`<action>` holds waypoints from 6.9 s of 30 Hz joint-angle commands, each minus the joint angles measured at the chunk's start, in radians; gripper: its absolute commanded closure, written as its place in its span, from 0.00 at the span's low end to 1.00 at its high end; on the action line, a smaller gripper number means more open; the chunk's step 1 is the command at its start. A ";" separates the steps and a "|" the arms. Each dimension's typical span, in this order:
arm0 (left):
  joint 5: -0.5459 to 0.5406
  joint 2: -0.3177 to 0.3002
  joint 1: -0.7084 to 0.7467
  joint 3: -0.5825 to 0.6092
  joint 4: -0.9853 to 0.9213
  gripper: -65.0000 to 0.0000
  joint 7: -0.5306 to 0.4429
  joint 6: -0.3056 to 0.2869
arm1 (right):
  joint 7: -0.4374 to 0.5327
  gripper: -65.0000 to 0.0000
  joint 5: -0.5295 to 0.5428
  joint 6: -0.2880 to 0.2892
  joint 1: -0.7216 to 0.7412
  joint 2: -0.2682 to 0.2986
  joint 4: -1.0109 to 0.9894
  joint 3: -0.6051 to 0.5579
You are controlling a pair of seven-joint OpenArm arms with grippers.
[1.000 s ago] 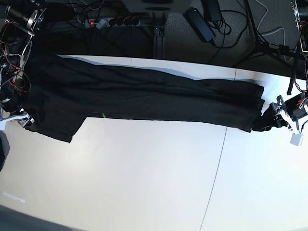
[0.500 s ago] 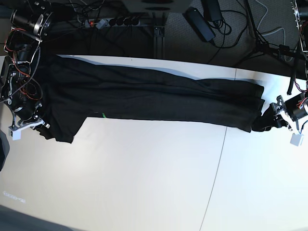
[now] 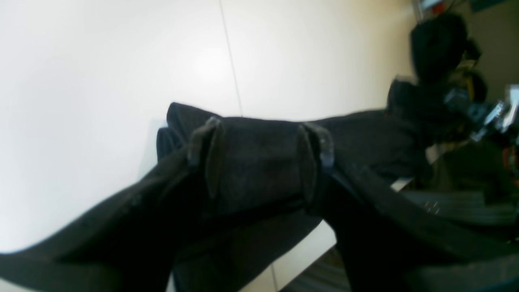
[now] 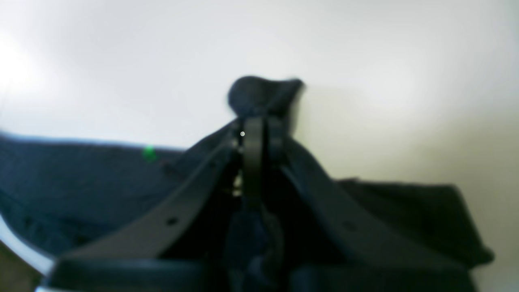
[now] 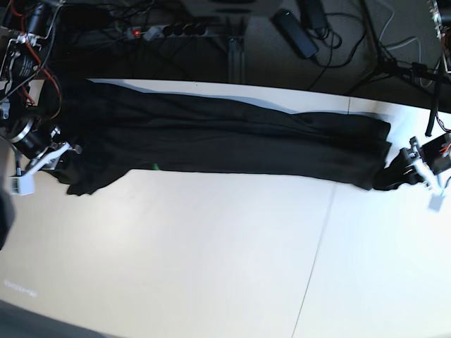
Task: Fold the T-shirt properly
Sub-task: 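Reposition the right gripper along the shirt's sleeve end, then regrasp the strip end with the left gripper and tug it outward, then swing the left gripper's held strip end inward across the table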
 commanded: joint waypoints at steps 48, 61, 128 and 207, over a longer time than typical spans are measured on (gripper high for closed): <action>0.122 -0.053 0.134 -0.109 0.077 0.40 -0.153 -0.016 | 0.068 1.00 -0.071 0.065 -0.263 -0.031 0.360 0.150; 0.132 -0.025 0.120 -0.108 -0.096 0.40 -0.206 -0.016 | 0.071 1.00 -0.008 0.065 -0.263 -0.036 0.082 0.149; 0.117 0.160 0.057 -0.108 -0.143 0.78 -0.194 -0.016 | 0.042 1.00 0.031 0.066 -0.262 -0.036 0.068 0.149; 0.634 0.308 -0.137 0.249 0.282 1.00 -0.431 -0.016 | 0.027 1.00 0.090 0.066 -0.180 -0.035 0.073 0.328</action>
